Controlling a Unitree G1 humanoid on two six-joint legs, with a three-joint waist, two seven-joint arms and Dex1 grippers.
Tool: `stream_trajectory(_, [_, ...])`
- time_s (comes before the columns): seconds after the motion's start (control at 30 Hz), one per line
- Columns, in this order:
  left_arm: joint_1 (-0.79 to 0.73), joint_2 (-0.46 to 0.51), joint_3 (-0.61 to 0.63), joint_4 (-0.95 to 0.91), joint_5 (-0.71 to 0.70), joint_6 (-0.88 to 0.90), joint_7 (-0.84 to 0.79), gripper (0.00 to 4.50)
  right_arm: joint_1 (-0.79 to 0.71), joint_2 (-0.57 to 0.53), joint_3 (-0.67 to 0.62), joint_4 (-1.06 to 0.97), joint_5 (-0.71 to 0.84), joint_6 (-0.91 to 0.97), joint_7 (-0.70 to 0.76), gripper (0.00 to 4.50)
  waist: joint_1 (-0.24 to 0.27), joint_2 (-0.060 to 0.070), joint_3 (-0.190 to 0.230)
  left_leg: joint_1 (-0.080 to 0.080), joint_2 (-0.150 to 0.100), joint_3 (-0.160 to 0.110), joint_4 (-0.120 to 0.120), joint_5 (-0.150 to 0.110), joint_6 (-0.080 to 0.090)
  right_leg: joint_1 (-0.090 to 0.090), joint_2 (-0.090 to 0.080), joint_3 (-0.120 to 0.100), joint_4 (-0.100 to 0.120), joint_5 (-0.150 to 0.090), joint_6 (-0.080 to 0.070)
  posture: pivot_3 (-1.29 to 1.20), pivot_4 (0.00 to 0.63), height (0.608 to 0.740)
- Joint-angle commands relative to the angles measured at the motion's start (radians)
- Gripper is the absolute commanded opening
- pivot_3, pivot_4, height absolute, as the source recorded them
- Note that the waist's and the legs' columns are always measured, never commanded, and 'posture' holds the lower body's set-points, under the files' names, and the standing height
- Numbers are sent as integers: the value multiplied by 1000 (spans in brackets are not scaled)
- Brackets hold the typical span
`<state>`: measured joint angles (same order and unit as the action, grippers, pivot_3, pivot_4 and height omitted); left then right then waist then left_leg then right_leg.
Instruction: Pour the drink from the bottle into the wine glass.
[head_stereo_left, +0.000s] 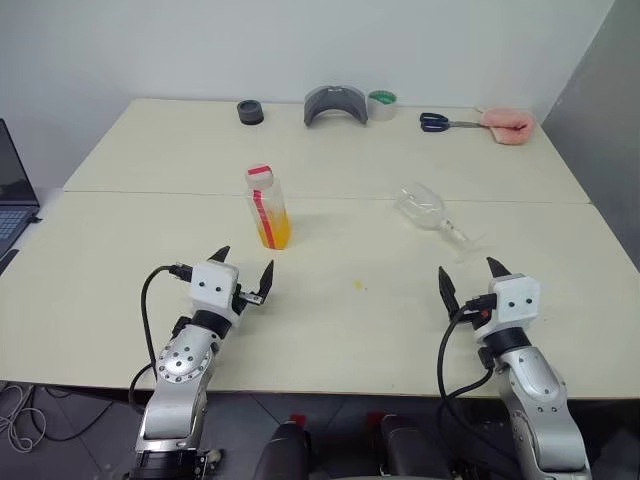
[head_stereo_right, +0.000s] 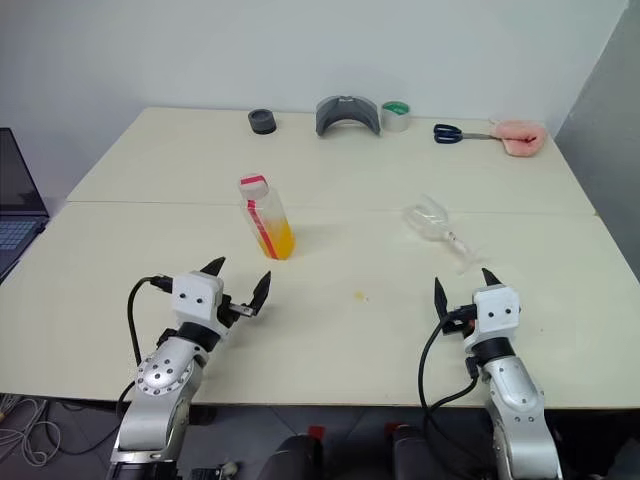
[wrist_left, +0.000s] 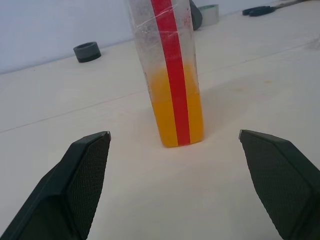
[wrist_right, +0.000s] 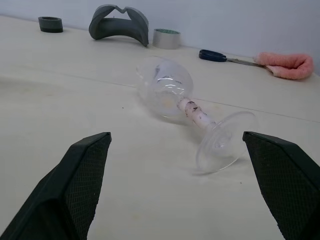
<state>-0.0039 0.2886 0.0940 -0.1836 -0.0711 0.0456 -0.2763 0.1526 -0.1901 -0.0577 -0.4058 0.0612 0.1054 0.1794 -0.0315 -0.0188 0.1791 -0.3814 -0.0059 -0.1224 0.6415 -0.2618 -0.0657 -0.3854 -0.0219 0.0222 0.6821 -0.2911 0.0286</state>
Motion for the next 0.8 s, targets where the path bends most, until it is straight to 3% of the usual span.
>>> stream_trajectory(0.03, [-11,4,-2,-10,-6,-41,-14,4432,-12,-9,-15,-5,5,-23,7,4500,0,0,0,0,0,0,0,0,0,0,0,0,0,0,0,0,150,740])
stream_trajectory(0.8, [1,8,-5,-35,-20,-46,-53,4432,-36,-15,2,-35,1,17,16,4500,0,0,0,0,0,0,0,0,0,0,0,0,0,0,0,0,150,740])
